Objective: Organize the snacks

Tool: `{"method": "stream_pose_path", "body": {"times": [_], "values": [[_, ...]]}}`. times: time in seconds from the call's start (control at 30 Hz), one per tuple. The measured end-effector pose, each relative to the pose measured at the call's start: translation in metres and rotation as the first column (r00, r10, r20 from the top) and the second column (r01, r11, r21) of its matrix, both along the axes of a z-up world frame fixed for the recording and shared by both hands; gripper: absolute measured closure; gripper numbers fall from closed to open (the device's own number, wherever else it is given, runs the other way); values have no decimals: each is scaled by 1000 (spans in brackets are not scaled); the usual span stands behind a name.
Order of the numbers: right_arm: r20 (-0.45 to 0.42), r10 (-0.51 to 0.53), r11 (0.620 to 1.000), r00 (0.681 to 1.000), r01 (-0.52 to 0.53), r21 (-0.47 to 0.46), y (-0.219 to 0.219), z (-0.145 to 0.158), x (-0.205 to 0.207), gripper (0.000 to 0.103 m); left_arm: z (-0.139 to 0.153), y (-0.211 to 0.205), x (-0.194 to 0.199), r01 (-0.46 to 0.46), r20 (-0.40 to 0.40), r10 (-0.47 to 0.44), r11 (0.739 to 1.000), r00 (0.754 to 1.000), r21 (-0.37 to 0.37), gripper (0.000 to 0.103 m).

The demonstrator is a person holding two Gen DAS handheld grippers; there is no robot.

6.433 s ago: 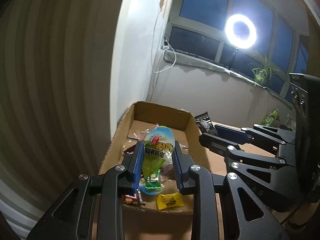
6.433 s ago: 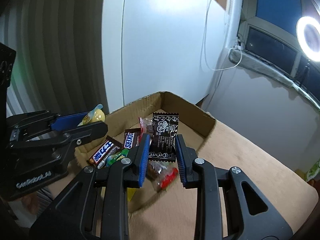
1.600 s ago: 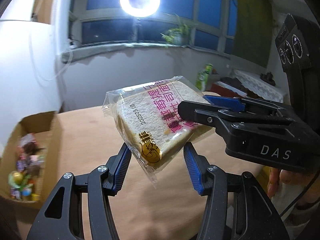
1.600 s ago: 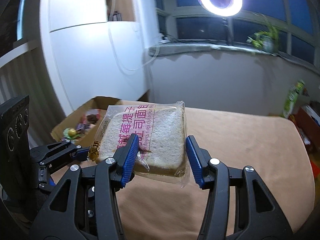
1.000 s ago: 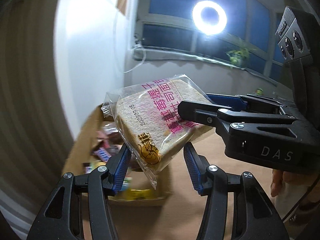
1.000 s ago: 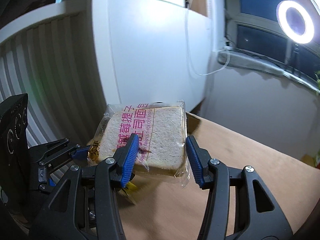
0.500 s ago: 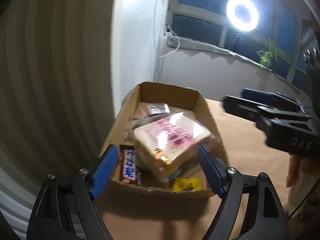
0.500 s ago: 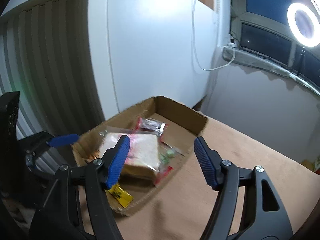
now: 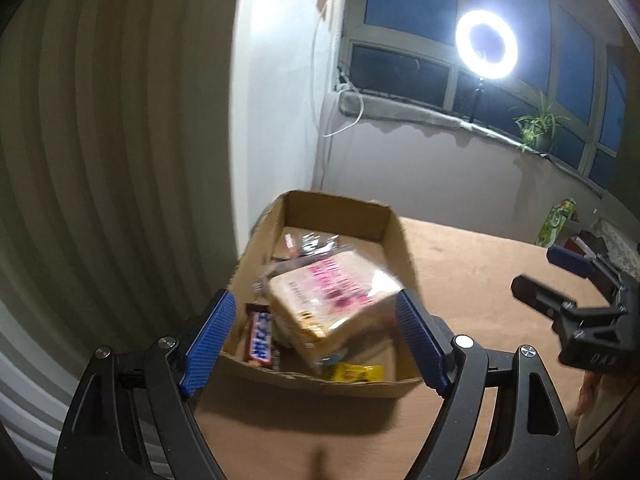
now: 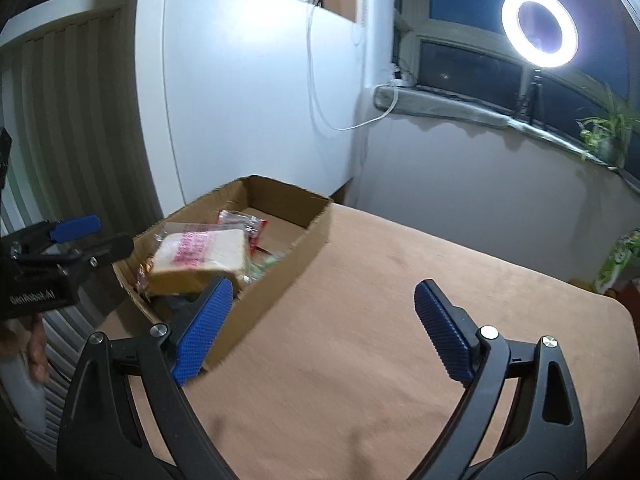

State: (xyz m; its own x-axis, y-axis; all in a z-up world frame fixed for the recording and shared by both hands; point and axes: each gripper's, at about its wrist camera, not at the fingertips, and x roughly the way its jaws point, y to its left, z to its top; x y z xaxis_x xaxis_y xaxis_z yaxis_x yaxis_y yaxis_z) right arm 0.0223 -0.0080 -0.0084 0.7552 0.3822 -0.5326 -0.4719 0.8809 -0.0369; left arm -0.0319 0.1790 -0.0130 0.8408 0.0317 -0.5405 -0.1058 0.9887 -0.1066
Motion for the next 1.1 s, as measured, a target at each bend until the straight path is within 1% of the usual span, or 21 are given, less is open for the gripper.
{"method": "stream_pose_path", "body": {"times": [0.13,0.17,0.2,0.27,0.3,0.37,0.47,0.63,0.73,0.87,0.93,1.1], "values": [[11,-55,998,998,55,12,-29,4,-11,8,12,-26,-4,38,10,-39,999,999,29,21],[14,-73,997,997,73,15,-37,5,-14,6,16,-34,-5,47,18,-48,998,999,36,21],[21,-91,996,996,91,19,-46,6,-16,0,21,-41,-5,54,31,-55,998,998,38,21],[27,-120,992,992,120,29,-63,9,-21,0,30,-56,-7,77,49,-78,996,996,34,20],[29,-137,990,990,136,38,-75,11,-24,0,32,-63,-5,88,49,-90,995,995,35,18],[33,-166,985,986,164,49,-93,14,-28,0,39,-80,-5,115,54,-118,992,992,53,16],[42,-218,974,975,215,65,-122,17,-35,0,45,-105,-5,151,54,-156,985,986,81,16],[39,-293,954,955,289,81,-166,20,-45,0,49,-146,-5,211,48,-217,970,975,118,16],[38,-326,943,945,322,86,-186,21,-50,0,49,-170,-4,246,35,-253,960,967,136,16],[40,-365,929,930,360,85,-209,22,-57,0,48,-190,-6,264,18,-269,953,963,146,15],[39,-376,924,926,371,87,-217,23,-60,0,48,-197,-8,262,13,-267,953,964,150,1],[43,-382,922,923,377,86,-222,25,-65,0,48,-206,-8,246,19,-252,957,968,154,0]]}}
